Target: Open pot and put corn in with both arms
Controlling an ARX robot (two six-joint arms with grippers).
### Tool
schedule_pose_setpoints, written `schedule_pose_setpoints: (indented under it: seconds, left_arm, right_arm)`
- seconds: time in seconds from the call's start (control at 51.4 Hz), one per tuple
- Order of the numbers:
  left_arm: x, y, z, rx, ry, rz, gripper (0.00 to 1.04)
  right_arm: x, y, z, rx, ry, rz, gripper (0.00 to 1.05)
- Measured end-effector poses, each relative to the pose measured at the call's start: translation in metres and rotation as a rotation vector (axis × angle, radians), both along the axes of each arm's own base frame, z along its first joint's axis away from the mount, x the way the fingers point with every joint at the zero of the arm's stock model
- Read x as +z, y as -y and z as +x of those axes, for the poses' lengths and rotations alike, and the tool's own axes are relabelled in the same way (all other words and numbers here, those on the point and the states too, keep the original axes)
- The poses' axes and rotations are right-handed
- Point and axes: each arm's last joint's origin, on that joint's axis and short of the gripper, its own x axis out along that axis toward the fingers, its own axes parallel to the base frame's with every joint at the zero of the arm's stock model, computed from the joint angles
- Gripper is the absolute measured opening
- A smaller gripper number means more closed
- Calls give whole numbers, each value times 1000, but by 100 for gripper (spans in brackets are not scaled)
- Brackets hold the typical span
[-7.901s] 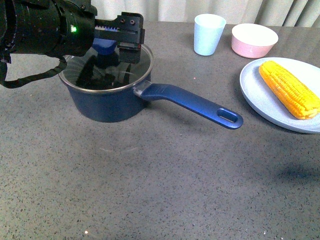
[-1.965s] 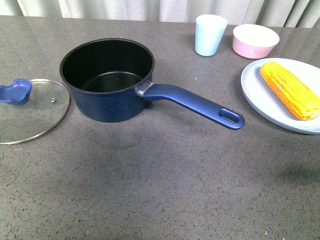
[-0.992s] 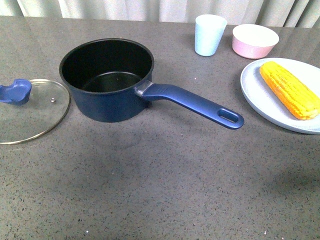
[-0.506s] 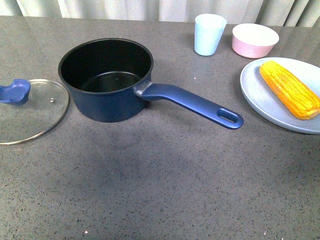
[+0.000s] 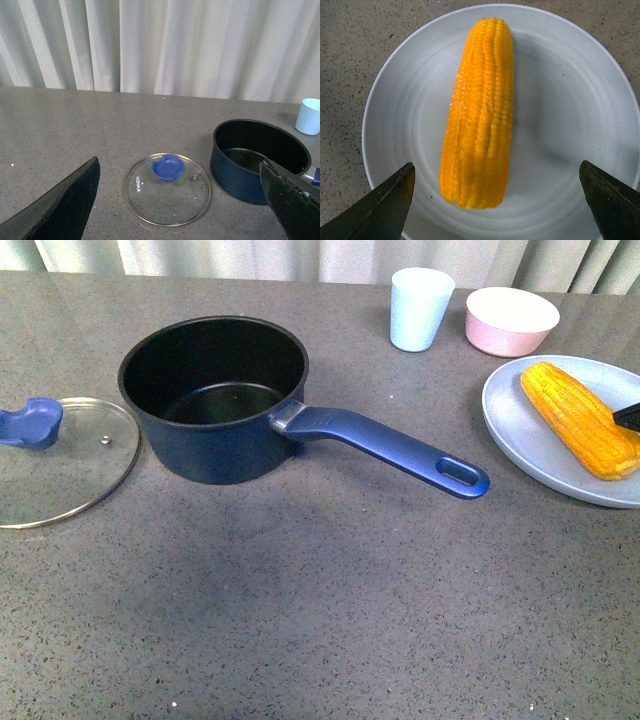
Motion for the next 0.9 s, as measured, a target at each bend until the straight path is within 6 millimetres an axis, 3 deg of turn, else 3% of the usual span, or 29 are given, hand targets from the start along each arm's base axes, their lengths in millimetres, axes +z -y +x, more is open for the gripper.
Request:
schedule_pose_setpoints:
  seconds: [0.272, 0.525, 0.895]
  left_arm:
    - [0, 0, 0, 0, 0, 0, 96]
    - [0, 0, 0, 0, 0, 0, 96]
    - [0, 0, 0, 0, 0, 0, 96]
  right_arm:
    - [-26, -17, 30, -7, -51, -33, 96]
    - [-43, -24, 32, -2, -93, -37, 95]
    - [-46, -26, 31, 3, -93, -38, 45]
